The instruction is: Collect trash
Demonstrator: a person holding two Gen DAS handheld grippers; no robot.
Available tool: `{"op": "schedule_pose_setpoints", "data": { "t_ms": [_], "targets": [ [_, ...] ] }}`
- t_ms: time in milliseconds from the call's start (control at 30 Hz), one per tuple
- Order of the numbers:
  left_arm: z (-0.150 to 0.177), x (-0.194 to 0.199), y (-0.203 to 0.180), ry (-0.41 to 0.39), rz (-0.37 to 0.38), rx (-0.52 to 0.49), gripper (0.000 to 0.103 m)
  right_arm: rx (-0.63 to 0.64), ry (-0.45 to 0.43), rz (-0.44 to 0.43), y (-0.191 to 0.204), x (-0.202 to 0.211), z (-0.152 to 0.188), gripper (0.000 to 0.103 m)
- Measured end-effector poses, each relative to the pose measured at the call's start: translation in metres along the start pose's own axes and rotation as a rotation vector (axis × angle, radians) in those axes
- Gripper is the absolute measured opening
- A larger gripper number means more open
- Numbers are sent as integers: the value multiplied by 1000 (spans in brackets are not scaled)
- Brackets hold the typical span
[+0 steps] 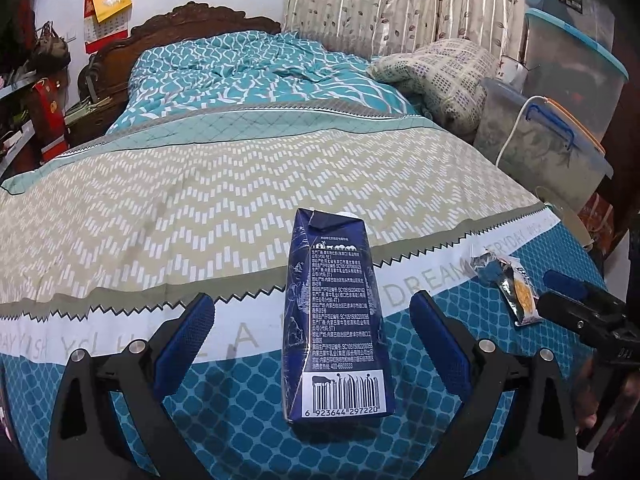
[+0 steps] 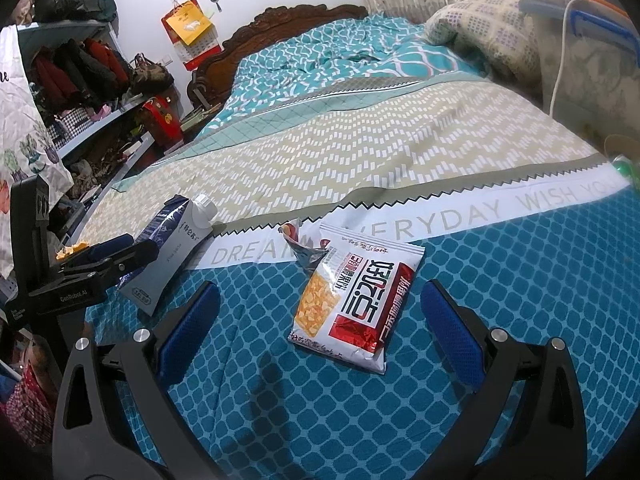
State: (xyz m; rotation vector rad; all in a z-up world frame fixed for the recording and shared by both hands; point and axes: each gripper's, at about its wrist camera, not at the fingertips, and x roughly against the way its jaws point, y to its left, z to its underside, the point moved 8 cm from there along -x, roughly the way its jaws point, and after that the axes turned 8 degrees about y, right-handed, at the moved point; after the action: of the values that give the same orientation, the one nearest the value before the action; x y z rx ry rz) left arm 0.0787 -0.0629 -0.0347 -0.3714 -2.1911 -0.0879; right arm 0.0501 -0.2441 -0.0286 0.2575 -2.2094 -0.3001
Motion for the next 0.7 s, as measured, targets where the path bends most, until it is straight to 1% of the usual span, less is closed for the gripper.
{"op": "schedule_pose_setpoints", "data": {
  "t_ms": [167, 267, 433, 600, 700],
  "targets": [
    [-1, 0, 1, -2, -15, 10, 94, -5, -2, 1, 0, 0, 0, 99],
    [-1, -2, 1, 11, 1, 13, 94, -6, -3, 1, 0, 0, 1, 99],
    [-1, -1, 3, 6, 4, 25, 94, -6, -3, 1, 0, 0, 1, 99],
    [1, -2, 0, 12, 30, 7, 94, -6, -4, 0, -1, 1, 1, 99],
    [1, -2, 4, 10, 45, 26, 94, -7, -5, 0, -1, 1, 1, 99]
  ]
}}
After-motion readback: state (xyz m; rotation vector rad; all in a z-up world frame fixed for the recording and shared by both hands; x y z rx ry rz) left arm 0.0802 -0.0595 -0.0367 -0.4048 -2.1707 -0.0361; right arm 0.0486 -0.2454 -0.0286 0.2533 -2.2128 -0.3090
